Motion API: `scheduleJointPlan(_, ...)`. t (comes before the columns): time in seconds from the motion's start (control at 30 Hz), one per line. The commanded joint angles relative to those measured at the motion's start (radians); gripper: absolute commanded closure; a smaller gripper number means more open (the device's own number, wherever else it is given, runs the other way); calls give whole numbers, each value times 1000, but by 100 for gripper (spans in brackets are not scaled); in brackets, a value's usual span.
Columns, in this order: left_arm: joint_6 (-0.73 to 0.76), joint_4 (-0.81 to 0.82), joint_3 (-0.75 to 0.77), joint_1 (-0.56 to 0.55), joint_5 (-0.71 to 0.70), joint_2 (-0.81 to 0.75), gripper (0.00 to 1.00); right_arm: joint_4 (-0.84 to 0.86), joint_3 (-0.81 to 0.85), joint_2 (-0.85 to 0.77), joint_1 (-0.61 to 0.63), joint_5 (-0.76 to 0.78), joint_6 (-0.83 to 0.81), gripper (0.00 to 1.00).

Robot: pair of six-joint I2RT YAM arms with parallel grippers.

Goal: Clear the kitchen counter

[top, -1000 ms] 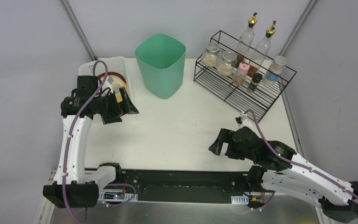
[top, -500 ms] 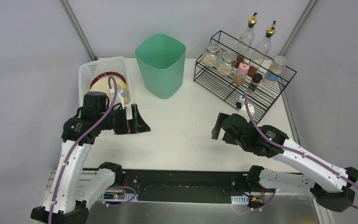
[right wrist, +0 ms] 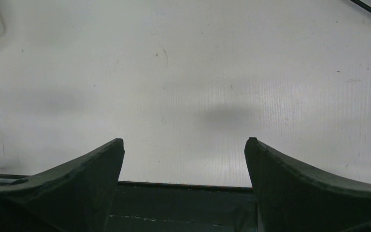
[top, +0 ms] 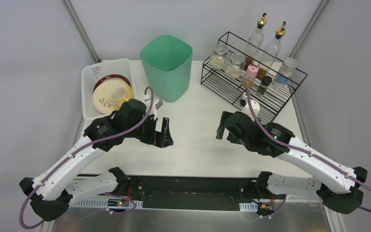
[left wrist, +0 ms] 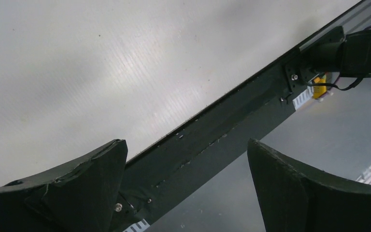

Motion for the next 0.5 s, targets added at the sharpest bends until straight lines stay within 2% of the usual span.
scheduleJointPlan(0.0, -59, 79, 5, -160, -268, 41, 1, -27, 54, 12, 12, 44, -20, 1)
scheduleJointPlan(0.2, -112, 95, 11, -324, -507, 96, 1, -48, 75, 8, 16, 75, -22, 1)
scheduleJointPlan(0.47, -172, 92, -61, -359, -702, 15, 1, -96, 81, -15, 16, 107, -22, 1)
